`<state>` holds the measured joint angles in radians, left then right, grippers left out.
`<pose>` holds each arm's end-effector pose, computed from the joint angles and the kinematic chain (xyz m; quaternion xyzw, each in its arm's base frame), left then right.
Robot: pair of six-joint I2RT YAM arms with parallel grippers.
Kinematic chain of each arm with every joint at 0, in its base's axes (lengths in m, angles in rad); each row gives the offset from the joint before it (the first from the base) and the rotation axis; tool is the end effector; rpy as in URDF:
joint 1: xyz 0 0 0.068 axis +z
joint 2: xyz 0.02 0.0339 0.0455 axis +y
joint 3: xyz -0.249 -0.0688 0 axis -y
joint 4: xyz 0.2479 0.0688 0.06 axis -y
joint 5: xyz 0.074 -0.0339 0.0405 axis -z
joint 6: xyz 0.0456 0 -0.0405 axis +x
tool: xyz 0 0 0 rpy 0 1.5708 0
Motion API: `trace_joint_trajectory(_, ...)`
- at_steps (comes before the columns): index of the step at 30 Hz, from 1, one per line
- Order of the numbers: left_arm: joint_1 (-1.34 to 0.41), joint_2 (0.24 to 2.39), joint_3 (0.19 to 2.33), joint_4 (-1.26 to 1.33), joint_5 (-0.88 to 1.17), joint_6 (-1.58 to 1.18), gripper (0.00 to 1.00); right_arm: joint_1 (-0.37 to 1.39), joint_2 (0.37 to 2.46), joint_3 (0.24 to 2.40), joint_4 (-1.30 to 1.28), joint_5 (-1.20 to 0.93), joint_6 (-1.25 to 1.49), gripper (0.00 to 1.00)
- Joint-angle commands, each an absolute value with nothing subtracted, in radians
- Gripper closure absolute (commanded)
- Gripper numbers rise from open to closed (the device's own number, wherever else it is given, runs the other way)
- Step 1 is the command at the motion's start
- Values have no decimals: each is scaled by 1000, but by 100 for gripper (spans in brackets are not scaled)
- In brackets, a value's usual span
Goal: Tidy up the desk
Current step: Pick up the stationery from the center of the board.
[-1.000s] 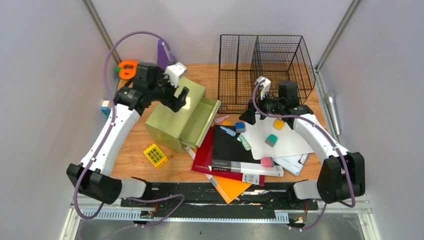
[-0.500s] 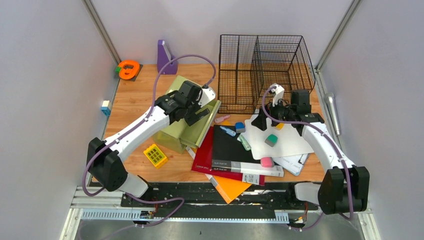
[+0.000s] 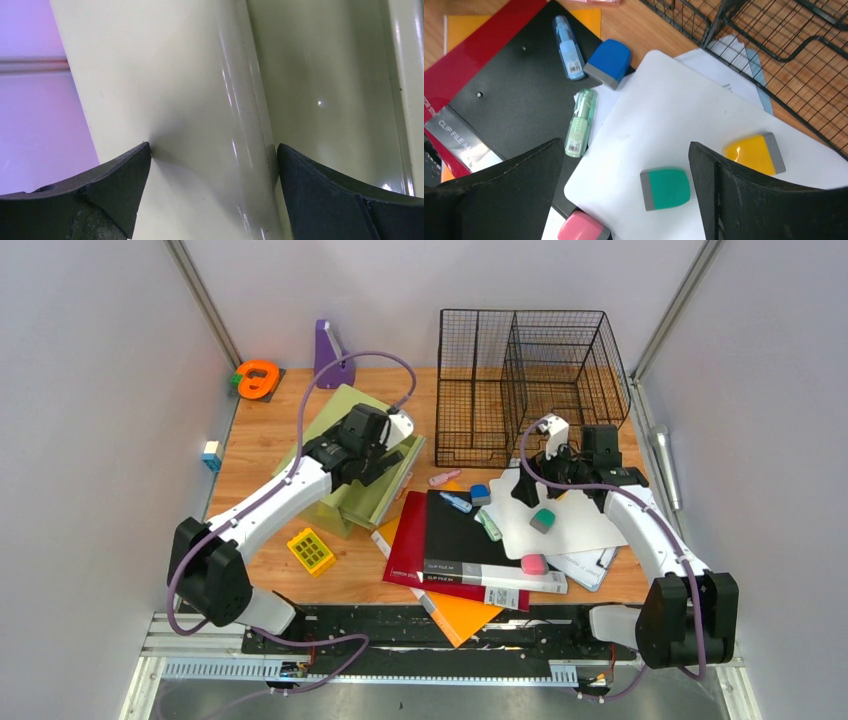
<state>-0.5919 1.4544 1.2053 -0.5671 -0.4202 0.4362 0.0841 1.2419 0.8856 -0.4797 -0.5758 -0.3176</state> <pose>0.2804 -0.1661 0.2736 0.3802 0.8295 0.1653 0.3743 0.2651 0.0473 0.2356 -0.2785 0.8565 0.2231 0.3729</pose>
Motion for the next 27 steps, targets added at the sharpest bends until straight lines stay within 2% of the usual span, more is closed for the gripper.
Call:
trace_joint_trajectory(1, -477, 1420, 1185, -609, -530, 523, 0, 80, 1224, 914, -584, -537, -406, 4)
trace_joint_trajectory(8, -448, 1410, 1208, -645, -470, 501, 0, 81, 1261, 901, -686, -463, -477, 5)
trace_joint_trajectory(17, -448, 1433, 1381, -741, -220, 350, 0, 80, 1350, 883, -728, -324, -570, 5)
trace_joint_trajectory(21, -448, 1436, 1419, -753, -159, 321, 0, 81, 1419, 871, -728, -301, -605, 8)
trace_joint_trajectory(24, -448, 1439, 1439, -756, -120, 281, 0, 81, 1492, 882, -727, -327, -601, 19)
trace_joint_trajectory(25, -448, 1440, 1444, -759, -112, 273, 0, 82, 1514, 891, -728, -335, -594, 24)
trace_joint_trajectory(27, -448, 1440, 1455, -777, -97, 259, 0, 84, 1551, 912, -739, -351, -586, 43)
